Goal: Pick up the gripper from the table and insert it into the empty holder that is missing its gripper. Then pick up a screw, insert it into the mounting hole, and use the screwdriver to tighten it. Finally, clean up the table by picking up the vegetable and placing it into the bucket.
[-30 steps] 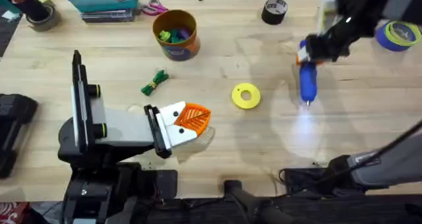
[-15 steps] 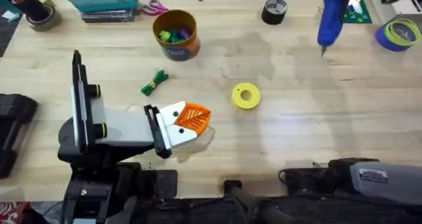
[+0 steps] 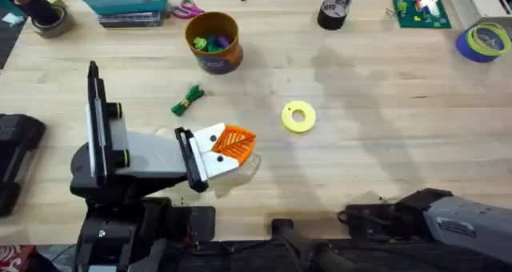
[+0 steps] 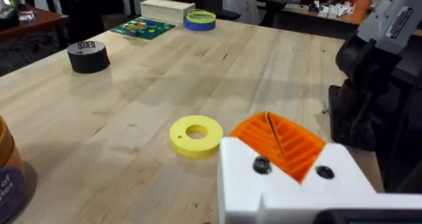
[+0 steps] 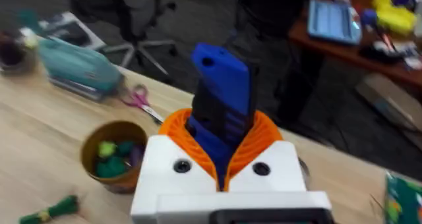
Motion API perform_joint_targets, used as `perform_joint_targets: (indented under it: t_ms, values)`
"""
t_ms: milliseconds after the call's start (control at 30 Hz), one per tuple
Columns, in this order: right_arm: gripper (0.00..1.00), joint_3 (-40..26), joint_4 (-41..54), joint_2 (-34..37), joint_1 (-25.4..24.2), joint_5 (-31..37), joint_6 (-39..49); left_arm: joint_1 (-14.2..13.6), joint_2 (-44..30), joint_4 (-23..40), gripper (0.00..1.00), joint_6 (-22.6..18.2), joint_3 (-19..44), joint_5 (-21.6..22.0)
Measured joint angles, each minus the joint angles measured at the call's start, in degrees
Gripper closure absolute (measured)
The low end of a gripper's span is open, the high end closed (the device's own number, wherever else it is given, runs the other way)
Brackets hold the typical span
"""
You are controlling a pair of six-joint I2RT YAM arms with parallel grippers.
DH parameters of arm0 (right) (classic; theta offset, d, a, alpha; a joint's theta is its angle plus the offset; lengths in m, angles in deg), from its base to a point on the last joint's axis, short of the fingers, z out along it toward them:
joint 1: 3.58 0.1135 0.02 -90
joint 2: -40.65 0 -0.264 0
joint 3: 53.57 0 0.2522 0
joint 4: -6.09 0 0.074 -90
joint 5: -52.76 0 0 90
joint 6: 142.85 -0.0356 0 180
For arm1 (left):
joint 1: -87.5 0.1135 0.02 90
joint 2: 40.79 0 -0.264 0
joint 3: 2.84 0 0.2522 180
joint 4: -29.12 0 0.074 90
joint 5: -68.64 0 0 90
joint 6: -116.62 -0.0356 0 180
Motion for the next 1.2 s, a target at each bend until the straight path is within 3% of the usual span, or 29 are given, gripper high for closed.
perform_joint_targets:
  t_ms: [467, 867, 1200]
  values:
    - [0.977, 0.00, -11.37, -0.07, 14.67, -0.73, -0.93, 0.00, 0.00, 0.00, 0.996, 0.00, 0.00, 0.00]
    - [0.977, 0.17, -19.30, -0.07, 15.62, -18.56, -4.60, 0.00, 0.00, 0.00, 0.996, 0.01, 0.00, 0.00]
    - [0.977, 10.96, -42.51, -0.13, 15.62, -32.71, -11.49, 0.00, 0.00, 0.00, 0.996, 0.01, 0.00, 0.00]
